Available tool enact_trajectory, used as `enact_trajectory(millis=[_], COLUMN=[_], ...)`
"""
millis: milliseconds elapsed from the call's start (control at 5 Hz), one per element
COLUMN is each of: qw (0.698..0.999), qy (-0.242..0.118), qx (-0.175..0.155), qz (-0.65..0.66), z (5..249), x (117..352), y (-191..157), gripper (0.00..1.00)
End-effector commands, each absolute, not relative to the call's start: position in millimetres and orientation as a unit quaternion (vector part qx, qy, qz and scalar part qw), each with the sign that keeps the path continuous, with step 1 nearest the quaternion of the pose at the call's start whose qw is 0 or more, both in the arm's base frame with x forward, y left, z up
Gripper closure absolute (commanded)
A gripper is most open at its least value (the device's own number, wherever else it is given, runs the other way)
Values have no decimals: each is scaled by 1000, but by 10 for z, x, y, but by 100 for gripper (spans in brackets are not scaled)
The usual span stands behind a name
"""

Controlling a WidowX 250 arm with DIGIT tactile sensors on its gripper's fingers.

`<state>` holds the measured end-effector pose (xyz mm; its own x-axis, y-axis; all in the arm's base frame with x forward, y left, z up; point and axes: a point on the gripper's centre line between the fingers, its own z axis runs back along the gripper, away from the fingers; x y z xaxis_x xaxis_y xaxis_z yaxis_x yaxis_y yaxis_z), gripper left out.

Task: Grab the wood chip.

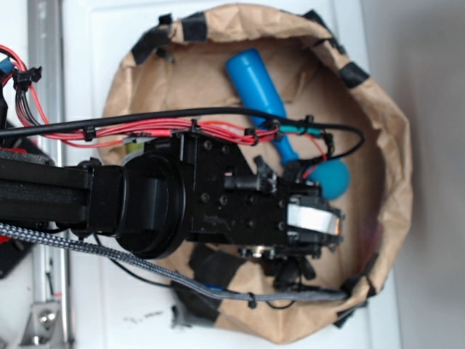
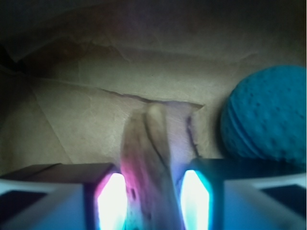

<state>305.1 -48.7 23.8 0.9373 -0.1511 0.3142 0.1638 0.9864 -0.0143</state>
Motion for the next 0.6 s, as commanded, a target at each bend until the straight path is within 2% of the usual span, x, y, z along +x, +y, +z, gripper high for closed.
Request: enact_trajectory(millis=[0,400], qw=[977,993], qy=[-192,-98], qx=[-42,-49], qz=[-84,53], z=[1016,1924], x=[2942,2586], y=[-332,80], gripper=[100,100])
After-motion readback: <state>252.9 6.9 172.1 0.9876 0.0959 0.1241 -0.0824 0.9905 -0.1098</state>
